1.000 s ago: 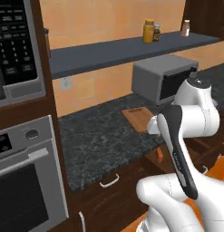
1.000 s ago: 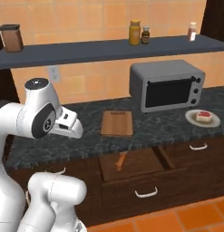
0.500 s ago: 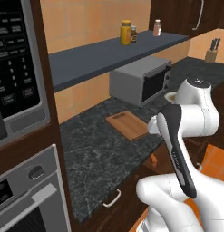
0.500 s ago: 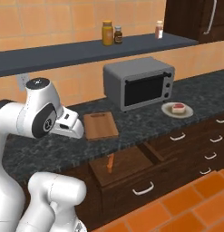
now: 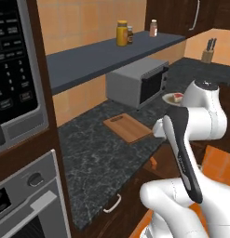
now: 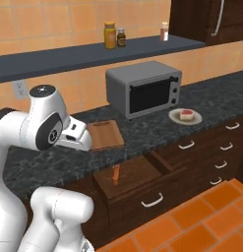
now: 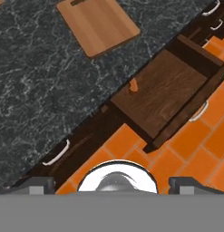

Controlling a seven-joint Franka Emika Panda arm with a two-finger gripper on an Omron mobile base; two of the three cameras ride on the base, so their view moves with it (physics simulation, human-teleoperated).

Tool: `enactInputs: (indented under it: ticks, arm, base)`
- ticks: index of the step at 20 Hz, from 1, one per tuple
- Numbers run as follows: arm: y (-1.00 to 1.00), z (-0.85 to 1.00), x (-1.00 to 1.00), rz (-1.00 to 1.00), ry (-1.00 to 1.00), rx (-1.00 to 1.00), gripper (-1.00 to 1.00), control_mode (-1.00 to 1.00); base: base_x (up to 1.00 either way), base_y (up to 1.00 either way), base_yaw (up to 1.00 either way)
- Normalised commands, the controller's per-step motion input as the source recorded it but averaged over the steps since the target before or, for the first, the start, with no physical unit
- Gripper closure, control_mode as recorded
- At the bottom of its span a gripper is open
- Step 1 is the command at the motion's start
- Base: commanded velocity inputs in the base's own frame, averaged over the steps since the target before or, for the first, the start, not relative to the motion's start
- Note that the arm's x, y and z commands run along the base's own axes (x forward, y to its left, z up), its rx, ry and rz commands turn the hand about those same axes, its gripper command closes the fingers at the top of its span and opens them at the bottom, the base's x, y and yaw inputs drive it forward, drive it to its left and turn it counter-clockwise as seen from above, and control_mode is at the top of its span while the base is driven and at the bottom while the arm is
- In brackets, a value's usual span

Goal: Pick up the knife from the drawer and place it on the cutting board. Then place the meat from the plate to the cutting board.

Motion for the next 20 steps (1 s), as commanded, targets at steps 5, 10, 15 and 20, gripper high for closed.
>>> enactInputs:
  ticks: [5,10,15,20]
  arm:
    - [-0.2,-0.29,0.33,-0.14,0.0,0.03,-1.0,-1.0]
    - [-0.93,-0.69,0.37,0.0,0.0,0.08,-1.0,-1.0]
    - [-0.71,-0.65,0.52,0.0,0.12,0.01,-1.0,-1.0]
    - [-0.69,-0.68,0.38,-0.01,0.12,0.0,-1.0,-1.0]
  base:
    - [0.0,0.0,0.0]
    - [0.0,0.0,0.0]
    - [0.0,0.0,0.0]
    - [0.0,0.0,0.0]
